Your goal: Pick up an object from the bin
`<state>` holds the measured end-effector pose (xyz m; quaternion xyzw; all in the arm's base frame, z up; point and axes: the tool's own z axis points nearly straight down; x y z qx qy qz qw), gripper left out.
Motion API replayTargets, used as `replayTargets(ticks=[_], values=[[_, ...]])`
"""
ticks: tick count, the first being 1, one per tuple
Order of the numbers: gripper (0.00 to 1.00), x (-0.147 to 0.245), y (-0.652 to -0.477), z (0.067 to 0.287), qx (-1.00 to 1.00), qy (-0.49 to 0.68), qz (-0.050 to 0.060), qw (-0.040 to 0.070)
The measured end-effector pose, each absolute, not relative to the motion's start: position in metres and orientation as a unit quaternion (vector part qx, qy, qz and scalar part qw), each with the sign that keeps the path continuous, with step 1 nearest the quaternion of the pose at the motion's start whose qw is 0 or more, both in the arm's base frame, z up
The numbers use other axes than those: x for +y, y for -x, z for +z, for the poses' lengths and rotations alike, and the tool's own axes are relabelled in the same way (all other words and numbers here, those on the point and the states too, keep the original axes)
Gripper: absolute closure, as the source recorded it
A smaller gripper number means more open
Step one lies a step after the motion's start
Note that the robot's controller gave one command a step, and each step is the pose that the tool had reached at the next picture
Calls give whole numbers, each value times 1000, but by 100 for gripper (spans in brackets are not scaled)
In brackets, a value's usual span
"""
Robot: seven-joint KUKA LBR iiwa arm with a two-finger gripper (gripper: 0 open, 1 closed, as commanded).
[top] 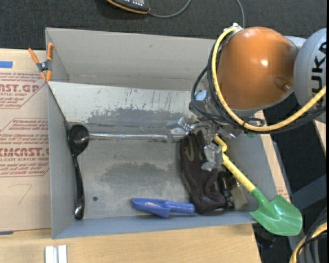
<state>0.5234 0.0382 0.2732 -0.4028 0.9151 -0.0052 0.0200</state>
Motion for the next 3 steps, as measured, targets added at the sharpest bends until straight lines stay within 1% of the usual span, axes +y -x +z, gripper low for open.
replayTargets(ticks=[1, 2, 3], values=[[0, 38, -525, 225, 898, 440, 2, 9], [0, 54, -517, 233, 922, 387, -2, 21], [0, -67, -580, 211, 893, 450, 0, 14]])
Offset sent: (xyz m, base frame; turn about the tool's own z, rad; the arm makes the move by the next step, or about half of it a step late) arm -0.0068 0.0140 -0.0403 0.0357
